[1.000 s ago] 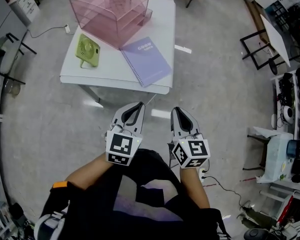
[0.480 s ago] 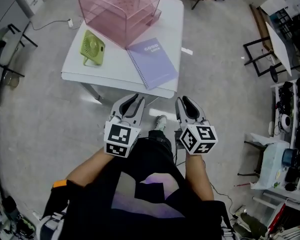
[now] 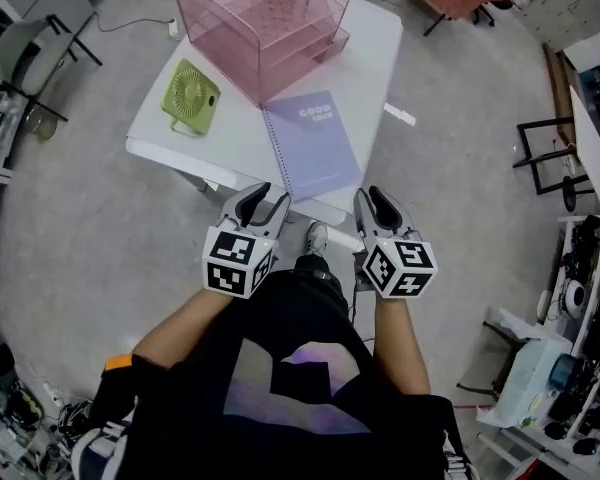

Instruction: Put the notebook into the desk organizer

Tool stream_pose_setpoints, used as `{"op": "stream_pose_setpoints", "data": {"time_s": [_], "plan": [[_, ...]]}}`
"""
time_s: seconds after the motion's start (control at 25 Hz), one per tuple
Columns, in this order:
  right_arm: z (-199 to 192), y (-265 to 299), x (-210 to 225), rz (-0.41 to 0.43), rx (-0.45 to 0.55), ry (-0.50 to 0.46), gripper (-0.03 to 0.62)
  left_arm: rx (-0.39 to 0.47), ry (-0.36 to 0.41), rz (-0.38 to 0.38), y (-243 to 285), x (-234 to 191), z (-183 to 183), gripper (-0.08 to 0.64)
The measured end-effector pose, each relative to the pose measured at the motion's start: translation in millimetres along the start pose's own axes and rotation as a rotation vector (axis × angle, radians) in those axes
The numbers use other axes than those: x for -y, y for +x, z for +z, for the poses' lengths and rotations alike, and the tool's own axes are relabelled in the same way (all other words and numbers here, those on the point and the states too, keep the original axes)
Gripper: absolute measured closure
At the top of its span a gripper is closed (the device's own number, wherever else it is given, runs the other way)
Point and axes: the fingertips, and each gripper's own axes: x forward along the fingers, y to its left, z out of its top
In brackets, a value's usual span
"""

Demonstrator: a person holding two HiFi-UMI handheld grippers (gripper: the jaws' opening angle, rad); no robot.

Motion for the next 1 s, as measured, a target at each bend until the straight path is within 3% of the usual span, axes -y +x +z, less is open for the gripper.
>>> {"op": "stream_pose_setpoints", "data": {"time_s": [0.44,0.72,0.84,1.0], "plan": [[-3.5,94.4,69.1,0.222,-0.216,-0.077,0.448,-0.117,-0.278,0.196,88.1,-27.4,-15.7,0.354],[-32.4,134.0,95.8,0.341,-0.35,-0.059,0.417,-0.198,-0.383,0.331,108.9,-50.8,-52.1,0.333],[-43.1,144.3,97.6,0.358,-0.396,-0.031,0.408,-0.23,-0.424,0.356,109.2,-57.4,-65.0,0.326],[-58.0,151.5,100.1,0.357,-0.452,0.014,0.407,-0.253,-0.461,0.33,116.1,-54.0,-74.3,0.325]]}}
